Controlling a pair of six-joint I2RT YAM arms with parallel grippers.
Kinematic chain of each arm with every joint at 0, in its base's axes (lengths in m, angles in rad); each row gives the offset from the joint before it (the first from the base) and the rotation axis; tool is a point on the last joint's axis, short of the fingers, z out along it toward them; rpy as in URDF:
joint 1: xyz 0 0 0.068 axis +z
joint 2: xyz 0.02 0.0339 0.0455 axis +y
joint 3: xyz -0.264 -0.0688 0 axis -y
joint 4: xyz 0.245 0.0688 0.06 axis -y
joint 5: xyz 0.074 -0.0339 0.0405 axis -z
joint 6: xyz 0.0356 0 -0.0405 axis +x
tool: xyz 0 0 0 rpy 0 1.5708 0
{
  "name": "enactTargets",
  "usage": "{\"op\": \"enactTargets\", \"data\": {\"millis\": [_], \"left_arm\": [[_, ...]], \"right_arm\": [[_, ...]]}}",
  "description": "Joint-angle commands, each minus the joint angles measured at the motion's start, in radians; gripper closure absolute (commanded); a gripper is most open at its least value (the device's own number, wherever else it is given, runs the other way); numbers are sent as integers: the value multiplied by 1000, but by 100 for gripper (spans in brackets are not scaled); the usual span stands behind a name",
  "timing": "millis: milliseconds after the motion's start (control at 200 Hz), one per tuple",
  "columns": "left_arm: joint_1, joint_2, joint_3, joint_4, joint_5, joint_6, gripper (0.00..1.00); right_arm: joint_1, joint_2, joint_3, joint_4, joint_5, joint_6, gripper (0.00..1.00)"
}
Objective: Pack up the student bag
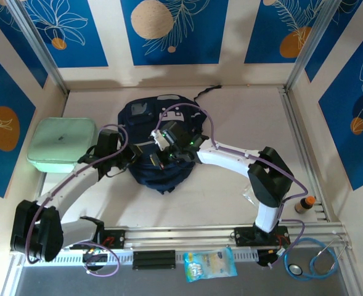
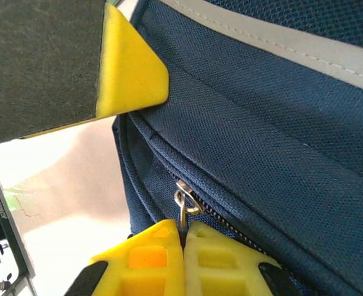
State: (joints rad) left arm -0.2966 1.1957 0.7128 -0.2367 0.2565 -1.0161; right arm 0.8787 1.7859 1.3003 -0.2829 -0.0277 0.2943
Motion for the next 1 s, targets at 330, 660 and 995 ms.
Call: {"op": "enactTargets", "data": {"millis": [330, 660, 995], "left_arm": [[29, 46, 73, -20, -46, 101, 100], [40, 74, 138, -132, -14, 252, 100], [42, 177, 231, -256, 62, 488, 100]], "right_arm": [[-156, -237, -271, -103, 270, -116, 100], [-339, -209, -215, -122, 331, -225, 100], [-435, -69, 6, -180, 287, -196, 91]]}}
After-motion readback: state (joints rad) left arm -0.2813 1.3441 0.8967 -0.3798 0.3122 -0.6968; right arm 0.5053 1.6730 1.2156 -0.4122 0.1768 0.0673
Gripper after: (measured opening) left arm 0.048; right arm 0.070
